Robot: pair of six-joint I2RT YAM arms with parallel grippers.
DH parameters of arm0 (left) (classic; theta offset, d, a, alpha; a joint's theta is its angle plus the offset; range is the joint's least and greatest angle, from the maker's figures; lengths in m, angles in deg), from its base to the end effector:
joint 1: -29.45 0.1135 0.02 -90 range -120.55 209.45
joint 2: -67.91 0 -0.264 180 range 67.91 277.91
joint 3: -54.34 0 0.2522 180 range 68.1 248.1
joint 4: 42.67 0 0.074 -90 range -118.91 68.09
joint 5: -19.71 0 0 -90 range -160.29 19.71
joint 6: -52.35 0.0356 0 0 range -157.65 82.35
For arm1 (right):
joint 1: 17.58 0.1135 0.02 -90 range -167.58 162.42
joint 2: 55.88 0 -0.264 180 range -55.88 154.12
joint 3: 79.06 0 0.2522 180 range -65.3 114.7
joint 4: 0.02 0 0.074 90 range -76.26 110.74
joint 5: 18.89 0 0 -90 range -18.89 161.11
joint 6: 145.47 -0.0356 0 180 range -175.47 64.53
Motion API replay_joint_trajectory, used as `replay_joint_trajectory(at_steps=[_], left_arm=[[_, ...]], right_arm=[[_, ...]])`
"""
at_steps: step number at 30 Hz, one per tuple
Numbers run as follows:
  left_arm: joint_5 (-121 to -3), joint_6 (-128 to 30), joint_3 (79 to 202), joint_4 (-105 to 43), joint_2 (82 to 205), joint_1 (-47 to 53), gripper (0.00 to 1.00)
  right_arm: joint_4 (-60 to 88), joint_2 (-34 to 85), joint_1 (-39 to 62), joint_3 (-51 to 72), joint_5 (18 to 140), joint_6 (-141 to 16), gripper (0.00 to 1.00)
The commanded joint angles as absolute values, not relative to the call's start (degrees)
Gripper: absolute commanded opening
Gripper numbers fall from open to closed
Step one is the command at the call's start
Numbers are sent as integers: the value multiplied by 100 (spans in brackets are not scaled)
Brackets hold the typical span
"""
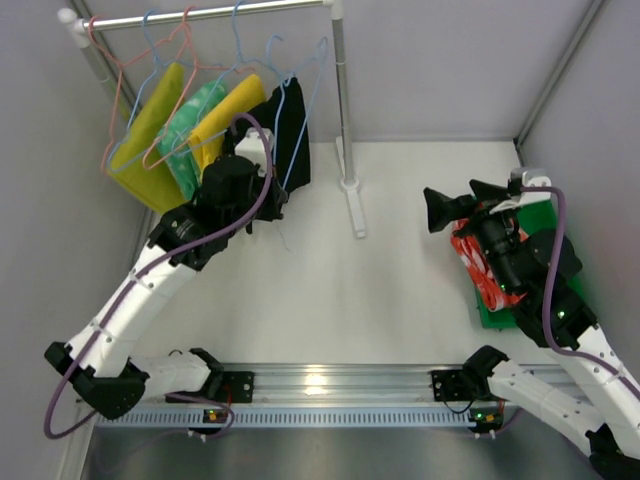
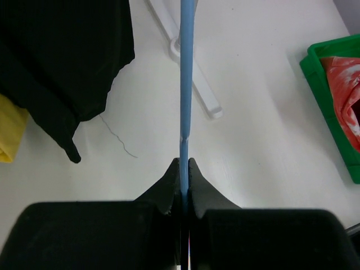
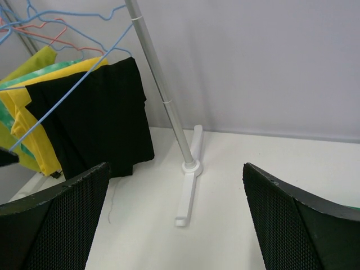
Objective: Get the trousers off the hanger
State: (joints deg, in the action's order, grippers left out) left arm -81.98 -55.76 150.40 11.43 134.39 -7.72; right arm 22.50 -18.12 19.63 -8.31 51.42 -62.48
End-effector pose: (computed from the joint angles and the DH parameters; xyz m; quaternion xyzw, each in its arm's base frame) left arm 0.1900 -0.1350 0.4349 0.0842 0.8343 -0.1737 0.5164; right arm 0.1096 0.0682 0.4320 -0.0373 0.6427 0.1837 0.7428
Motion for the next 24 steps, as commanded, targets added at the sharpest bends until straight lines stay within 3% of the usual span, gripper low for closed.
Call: replay_joint_trajectory(at_steps=[1, 13, 24], left_arm=[[-8049, -5672, 15886, 986, 13795, -773, 0], [-8725, -5690, 17724, 1064, 15210, -791, 0], [-9191, -5523, 18489, 1240, 16239, -782, 0]], right_arm=[[2201, -1870, 1881, -861, 5045, -6145, 100], [2236, -1932, 1881, -1002, 5142, -6321, 99], [2280, -1940, 1881, -1010, 5124, -6444, 100]])
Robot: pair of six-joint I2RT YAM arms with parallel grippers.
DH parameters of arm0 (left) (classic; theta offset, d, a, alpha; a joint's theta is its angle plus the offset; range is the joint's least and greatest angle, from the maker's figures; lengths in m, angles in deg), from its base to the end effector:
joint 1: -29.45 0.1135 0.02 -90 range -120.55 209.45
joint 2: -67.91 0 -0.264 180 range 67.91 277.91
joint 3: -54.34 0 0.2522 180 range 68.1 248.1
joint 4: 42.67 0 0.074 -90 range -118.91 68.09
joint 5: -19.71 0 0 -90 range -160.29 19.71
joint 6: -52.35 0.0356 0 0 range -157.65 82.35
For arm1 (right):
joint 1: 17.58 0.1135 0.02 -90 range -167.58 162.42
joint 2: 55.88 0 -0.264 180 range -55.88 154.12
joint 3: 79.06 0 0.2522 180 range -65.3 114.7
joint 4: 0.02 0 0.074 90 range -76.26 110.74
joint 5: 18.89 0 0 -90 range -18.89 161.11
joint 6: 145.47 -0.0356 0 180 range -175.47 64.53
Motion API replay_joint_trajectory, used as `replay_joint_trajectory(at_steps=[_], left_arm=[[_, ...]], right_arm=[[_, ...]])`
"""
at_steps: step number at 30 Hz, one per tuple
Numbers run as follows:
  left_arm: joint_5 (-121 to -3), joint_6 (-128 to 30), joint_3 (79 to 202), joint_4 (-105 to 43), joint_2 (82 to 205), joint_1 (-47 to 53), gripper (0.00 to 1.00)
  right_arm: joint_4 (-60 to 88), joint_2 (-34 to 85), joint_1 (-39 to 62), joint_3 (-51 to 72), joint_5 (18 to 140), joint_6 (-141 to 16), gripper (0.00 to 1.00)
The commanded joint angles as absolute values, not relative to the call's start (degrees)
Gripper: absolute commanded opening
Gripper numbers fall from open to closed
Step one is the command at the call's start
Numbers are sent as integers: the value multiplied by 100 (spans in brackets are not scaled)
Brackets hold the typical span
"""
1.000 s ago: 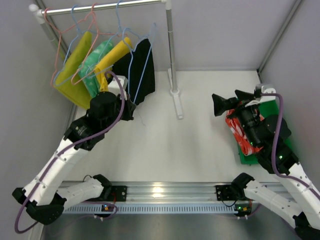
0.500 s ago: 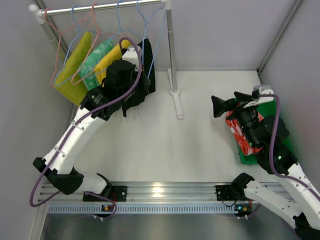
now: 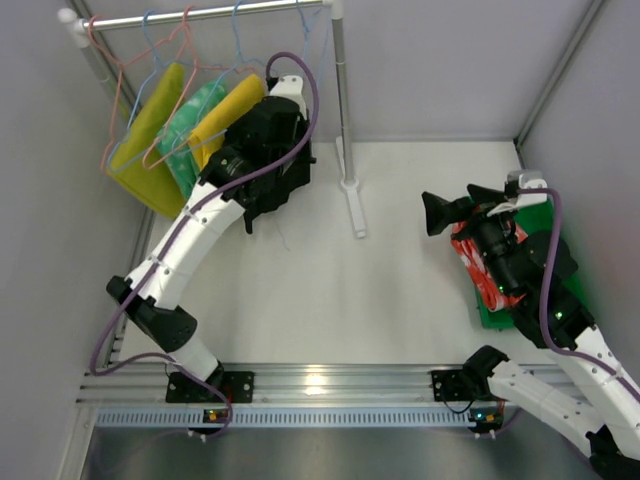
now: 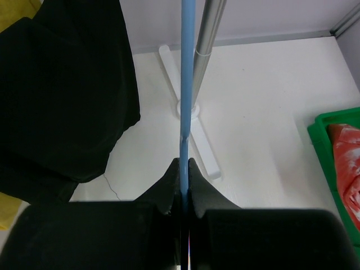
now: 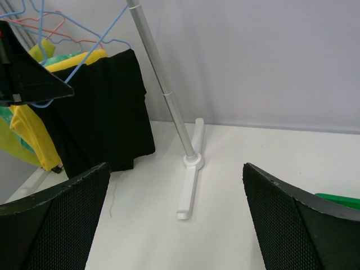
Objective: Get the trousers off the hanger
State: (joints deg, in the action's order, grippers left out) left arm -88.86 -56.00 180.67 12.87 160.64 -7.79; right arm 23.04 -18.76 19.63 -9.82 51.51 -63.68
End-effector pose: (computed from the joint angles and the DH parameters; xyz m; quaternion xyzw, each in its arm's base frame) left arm 0.2796 -0.1983 0.4765 0.0451 0.8216 -0.1393 0.5509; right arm 0.1102 0.0687 0.4238 -0.0348 0.6516 0.1875 0.7342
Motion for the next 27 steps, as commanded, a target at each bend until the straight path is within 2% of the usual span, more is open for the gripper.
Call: replay_joint_trajectory(at_steps=[1, 7, 21, 23, 25, 27], left_arm=[[-9209, -5497, 18569, 1257, 16379, -782, 0], [-9165, -5409, 19017, 1310, 16819, -782, 0], [-9148, -5505, 19018, 1346, 17101, -641, 2], [-9078, -5549, 18991, 1363, 17118, -598, 11], [-8911, -5602, 18851, 1328, 17040, -580, 32], [-8805, -5620, 18676, 1249, 16943, -571, 42]], right_arm=[[2280, -1958, 1881, -1019, 5124, -6470, 99], [2306, -2002, 1881, -1098, 5133, -6549, 99], [2394, -2020, 1881, -1098, 5159, -6593, 100], [2411, -2020, 1881, -1098, 5159, -6611, 100], [2420, -2037, 1881, -1098, 5159, -6611, 100], [2438, -2029, 1881, -1090, 5151, -6602, 99]])
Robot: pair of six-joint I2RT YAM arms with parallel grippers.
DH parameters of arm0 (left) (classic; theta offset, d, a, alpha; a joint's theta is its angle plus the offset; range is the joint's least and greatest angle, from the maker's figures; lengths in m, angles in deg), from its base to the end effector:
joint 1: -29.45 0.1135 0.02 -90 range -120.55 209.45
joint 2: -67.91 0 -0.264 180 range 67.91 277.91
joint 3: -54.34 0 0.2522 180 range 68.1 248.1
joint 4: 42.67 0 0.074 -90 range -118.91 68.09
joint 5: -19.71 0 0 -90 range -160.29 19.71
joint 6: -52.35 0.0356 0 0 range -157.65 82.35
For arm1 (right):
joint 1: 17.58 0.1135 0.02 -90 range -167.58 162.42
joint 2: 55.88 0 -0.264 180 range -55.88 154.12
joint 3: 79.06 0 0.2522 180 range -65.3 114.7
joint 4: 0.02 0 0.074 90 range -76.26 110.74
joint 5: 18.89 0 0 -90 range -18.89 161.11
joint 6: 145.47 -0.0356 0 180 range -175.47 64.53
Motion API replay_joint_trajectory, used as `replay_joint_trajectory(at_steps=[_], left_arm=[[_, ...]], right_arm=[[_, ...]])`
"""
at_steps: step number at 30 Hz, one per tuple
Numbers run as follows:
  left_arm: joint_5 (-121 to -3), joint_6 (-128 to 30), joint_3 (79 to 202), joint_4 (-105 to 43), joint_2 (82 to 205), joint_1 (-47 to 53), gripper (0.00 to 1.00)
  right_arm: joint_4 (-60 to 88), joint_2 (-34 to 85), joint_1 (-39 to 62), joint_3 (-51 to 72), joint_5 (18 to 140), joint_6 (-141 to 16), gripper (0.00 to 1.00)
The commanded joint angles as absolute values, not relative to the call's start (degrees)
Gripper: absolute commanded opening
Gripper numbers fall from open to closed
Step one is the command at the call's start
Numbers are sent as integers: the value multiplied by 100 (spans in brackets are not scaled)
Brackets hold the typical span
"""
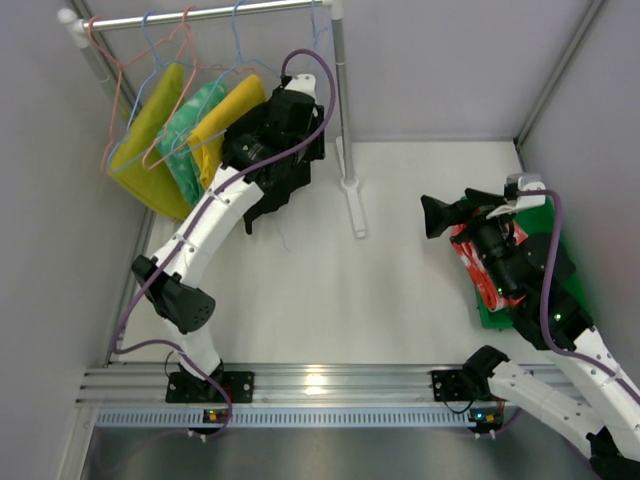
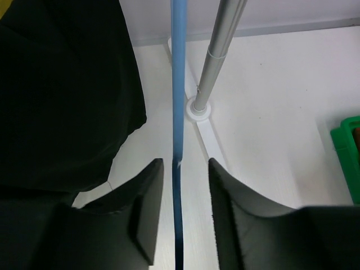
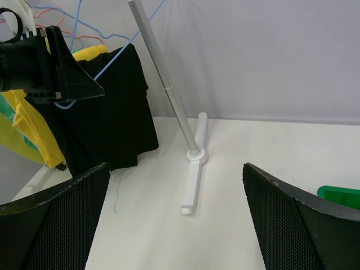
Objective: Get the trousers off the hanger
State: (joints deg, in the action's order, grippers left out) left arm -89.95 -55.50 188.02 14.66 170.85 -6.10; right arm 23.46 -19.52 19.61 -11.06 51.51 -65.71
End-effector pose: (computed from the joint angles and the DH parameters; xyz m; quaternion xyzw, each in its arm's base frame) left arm 0.3259 -0.2182 0.4516 0.0403 0.8421 -0.1029 0.5279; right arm 0.1096 0.0682 0.4176 -0.0253 0.6576 0.1974 0.7266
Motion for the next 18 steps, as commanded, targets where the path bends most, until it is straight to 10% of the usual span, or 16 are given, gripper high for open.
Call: replay_joint_trajectory(at_steps=[1, 10, 18], left_arm=[[-8726, -5629, 18631, 1223, 16812, -562, 46], [-7917, -5611, 17112, 818, 15154, -571, 86], [-7768, -4882, 14827, 572, 12833, -571, 96]], right_arm=[[2447, -2046, 1881, -1090, 5151, -6585, 99], [2526, -2160, 1881, -1204, 5124, -6497, 99], [2622, -2274, 1881, -1327, 5098, -6383, 99]])
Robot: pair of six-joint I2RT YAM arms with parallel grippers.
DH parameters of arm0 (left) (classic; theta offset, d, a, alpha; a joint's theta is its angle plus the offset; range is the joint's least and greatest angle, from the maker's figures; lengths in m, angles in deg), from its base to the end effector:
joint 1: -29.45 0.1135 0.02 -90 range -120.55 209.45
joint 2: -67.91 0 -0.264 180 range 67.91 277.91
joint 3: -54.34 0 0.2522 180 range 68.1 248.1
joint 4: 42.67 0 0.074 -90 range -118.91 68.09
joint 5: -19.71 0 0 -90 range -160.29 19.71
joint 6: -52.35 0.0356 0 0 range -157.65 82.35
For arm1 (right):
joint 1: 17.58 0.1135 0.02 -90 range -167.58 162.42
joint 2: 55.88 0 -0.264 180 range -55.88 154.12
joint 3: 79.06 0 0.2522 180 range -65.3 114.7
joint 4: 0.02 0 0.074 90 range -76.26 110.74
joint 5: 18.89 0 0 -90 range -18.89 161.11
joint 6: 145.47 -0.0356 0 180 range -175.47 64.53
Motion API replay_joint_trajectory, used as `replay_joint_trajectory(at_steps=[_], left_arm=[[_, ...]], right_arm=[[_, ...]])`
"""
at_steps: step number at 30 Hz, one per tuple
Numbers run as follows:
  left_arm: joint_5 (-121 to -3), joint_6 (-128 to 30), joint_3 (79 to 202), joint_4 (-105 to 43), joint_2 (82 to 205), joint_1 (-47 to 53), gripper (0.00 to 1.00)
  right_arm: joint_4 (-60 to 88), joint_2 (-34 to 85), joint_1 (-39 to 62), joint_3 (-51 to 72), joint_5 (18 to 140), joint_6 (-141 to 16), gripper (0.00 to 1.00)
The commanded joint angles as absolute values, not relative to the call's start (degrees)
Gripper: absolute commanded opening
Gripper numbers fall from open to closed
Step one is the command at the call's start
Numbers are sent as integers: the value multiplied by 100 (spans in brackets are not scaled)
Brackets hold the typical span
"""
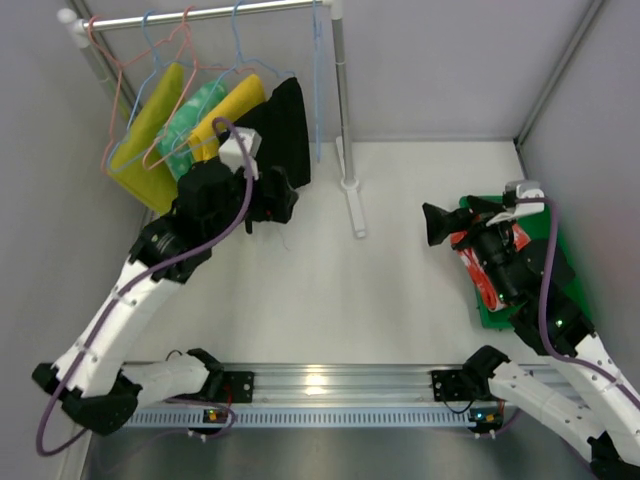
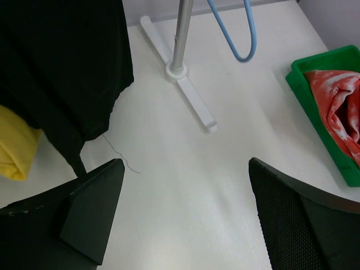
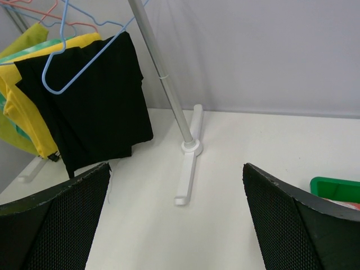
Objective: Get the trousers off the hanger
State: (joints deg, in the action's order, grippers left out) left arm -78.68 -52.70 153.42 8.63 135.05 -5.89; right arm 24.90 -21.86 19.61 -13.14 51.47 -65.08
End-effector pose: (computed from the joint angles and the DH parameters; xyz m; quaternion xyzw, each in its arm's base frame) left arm 0.1943 -0.1314 0.4540 0.1017 0.8085 -0.1914 0.5471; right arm 0.1044 0.0642 0.4075 -0.0316 0.6647 0.1893 0.7221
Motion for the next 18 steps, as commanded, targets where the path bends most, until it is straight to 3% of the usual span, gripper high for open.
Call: replay_joint_trajectory(at_steps=[1, 5, 7, 10, 18], left_arm=[[-7768, -4795, 14677, 563, 12586, -571, 96], [-7776, -4312, 14403, 554, 11828, -431, 91], [-7864, -4249, 14578, 589, 11775, -177, 84], [-7724, -4038, 15114, 686, 11958, -53, 82], [-7601, -3625, 18189, 2303, 14021, 229, 75]], right_arm=[[2631, -2283, 1881, -1327, 5089, -6365, 99], [2631, -2301, 1872, -1388, 5098, -6277, 99], [2631, -2301, 1881, -1415, 5124, -6251, 99], [2623, -2257, 1881, -1423, 5194, -6224, 99], [2622, -2213, 1881, -1415, 5309, -6172, 100]])
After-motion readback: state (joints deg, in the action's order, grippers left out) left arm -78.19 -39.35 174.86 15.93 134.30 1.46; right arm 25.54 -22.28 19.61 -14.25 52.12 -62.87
